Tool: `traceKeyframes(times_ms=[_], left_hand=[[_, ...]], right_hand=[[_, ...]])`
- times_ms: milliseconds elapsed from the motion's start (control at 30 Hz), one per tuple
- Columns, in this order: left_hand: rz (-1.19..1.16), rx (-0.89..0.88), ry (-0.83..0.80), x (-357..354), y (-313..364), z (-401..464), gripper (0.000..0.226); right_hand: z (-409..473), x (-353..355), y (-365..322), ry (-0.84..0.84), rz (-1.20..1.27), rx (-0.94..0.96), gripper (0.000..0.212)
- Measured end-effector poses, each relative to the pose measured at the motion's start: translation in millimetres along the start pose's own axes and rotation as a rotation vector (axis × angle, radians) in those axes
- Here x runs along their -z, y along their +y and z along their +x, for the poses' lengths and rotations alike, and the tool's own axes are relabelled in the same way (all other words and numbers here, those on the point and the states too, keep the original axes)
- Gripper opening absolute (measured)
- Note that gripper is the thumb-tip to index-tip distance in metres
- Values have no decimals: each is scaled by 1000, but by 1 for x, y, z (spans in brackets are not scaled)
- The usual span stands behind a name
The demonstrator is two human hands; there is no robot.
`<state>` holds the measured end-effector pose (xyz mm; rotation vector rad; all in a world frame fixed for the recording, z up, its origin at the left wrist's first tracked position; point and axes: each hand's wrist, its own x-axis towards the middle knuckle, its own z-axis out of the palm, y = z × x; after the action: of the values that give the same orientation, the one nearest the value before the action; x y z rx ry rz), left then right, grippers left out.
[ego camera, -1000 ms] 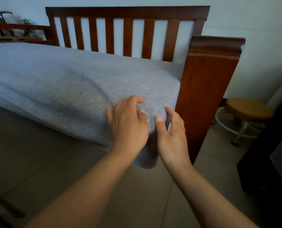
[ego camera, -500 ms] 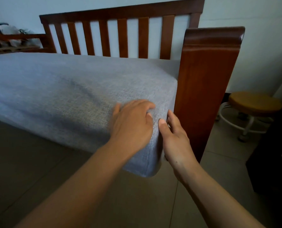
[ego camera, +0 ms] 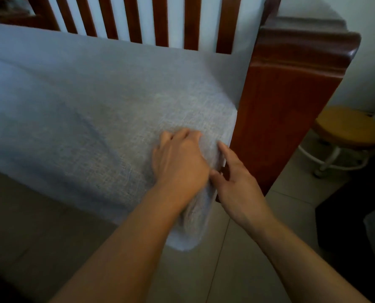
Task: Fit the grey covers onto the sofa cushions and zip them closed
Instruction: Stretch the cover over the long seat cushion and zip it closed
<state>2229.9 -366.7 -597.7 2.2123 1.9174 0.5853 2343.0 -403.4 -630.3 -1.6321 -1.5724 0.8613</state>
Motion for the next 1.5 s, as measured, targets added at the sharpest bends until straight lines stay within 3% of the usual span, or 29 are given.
traceKeyframes(times_ms=[233,500,633,867,1033,1167,1367,1500], left_hand=[[160,125,-313,24,-26,22,69],[246,33,-694,69,-48,20,75],[266,33,-833,89,-55,38,75],[313,196,-672,94,-105,90,71],[318,134,-691,97,-153,110,81],[254,295,-669,104,-189,124,81],[222,576,-509,123,-241,118,68],[113,682,-437,131,-257,110,72]], right_hand=[[22,18,-39,-299,-623,42,73],[39,33,-78,-583,-858,-63,77],[58,31,-102,-641,-885,-123,70],[129,-9,-125,-652,-890,-102,80],[172,-49,-126,-596,-904,-173,85],[205,-87,-145,-605,-919,-160,86],[232,-147,-178,-757,-932,164,82],[246,-179,-202,-858,-888,347,77]])
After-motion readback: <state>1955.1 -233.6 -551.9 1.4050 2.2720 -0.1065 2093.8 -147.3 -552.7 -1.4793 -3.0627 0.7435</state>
